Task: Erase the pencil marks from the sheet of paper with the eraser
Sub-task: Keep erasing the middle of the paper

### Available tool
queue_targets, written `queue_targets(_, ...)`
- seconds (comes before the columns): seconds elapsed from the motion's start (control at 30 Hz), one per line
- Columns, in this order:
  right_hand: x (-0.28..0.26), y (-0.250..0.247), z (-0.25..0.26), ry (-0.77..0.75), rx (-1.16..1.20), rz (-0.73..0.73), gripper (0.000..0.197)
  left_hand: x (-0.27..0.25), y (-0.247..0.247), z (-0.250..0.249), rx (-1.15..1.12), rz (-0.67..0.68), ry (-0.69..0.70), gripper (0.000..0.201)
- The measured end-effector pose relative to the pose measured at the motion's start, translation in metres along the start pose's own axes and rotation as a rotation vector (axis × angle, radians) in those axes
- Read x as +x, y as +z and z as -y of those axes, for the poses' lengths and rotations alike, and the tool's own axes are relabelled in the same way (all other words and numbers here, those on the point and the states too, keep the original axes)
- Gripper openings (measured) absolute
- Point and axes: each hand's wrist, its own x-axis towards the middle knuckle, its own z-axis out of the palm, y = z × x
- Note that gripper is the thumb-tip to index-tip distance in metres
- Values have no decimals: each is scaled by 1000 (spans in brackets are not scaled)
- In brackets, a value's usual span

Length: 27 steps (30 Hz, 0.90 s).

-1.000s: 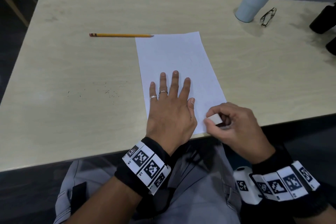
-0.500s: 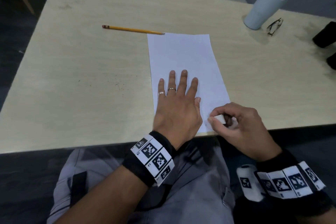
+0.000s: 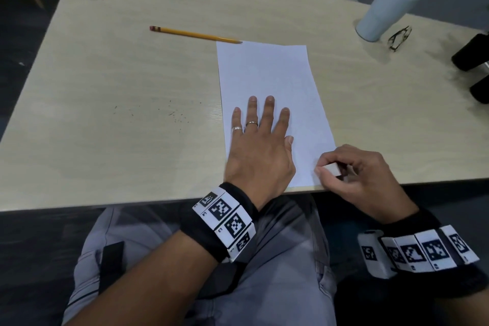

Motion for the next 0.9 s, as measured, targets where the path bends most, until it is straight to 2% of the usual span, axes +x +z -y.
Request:
queue_targets(0.07, 5, 1, 7, 3, 9, -6, 14, 0, -1, 0, -4, -1, 5, 63)
queue_targets(0.13, 11, 11, 24, -65, 10, 51, 3, 0, -1, 0, 5, 5, 5, 63)
queue_targets(0.2, 11, 18, 25, -88, 11, 84, 2, 0, -2, 0, 10, 16, 2, 63)
queue_targets(0.3, 10, -2, 6, 6, 20, 56, 13, 0, -2, 0, -5, 11, 0, 66)
queue_targets(0.37, 13, -9, 5, 23, -23, 50, 12, 0, -3, 0, -4, 6, 0, 66)
queue_targets(0.53, 28, 12, 26, -82, -59, 95, 5, 1, -4, 1, 10, 38, 8, 66)
queue_targets(0.67, 29, -6, 7, -13, -76, 26, 17, 0, -4, 1, 0, 26, 7, 66)
queue_targets(0.83, 36, 14, 24, -86, -56, 64, 6, 1, -4, 0, 18, 17, 14, 66)
queue_targets(0.9, 35, 8, 11, -30, -11, 40, 11, 0, -3, 0, 0, 11, 13, 66)
